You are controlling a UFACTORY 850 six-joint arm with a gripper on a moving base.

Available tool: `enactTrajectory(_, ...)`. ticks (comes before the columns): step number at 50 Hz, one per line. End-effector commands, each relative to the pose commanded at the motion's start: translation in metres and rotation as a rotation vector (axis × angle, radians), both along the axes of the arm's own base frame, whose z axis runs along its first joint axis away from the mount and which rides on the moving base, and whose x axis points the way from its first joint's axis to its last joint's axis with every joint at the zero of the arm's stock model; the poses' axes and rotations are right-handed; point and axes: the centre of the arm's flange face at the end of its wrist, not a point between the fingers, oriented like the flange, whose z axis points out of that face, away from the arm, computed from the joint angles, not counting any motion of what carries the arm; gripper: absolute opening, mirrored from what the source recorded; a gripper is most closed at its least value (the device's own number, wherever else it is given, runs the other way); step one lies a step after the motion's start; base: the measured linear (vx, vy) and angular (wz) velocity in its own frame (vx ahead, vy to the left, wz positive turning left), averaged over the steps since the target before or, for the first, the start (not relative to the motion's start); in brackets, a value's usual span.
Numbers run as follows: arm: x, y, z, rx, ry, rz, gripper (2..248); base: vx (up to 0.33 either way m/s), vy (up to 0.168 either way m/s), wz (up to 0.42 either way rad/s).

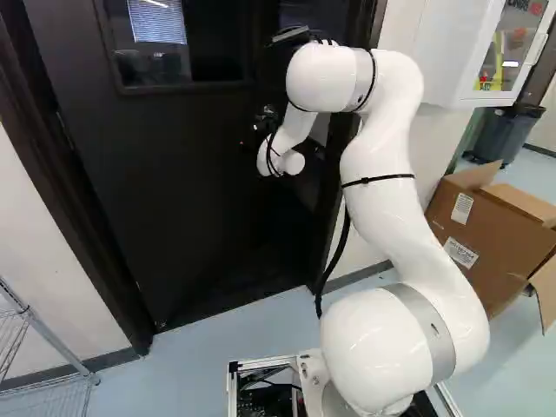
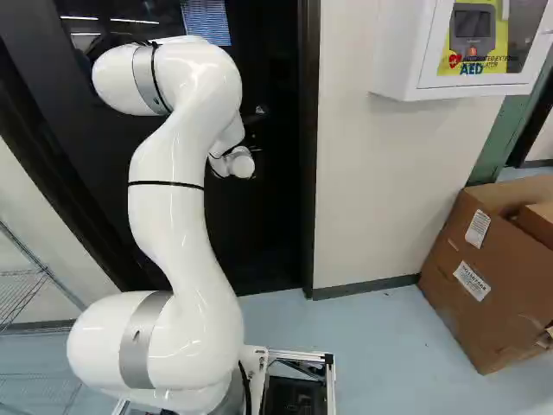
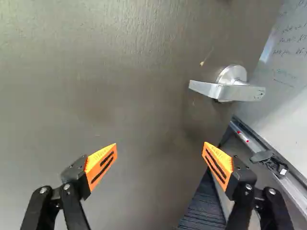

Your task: Open the door and move inside

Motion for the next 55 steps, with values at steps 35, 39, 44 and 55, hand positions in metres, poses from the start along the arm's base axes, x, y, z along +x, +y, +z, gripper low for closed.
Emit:
enactTrajectory(35, -0.068, -0.009, 0.011, 0.037, 0.081, -0.087, 247, 0.000, 0.000, 0.000)
enactTrajectory(39, -0.076, -0.010, 0.012, 0.042, 0.092, -0.099, 247, 0.000, 0.000, 0.000)
enactTrajectory(44, -0.086, -0.012, 0.013, 0.047, 0.104, -0.113, 247, 0.000, 0.000, 0.000)
enactTrajectory(55, -0.108, -0.015, 0.015, 0.058, 0.133, -0.144, 247, 0.000, 0.000, 0.000)
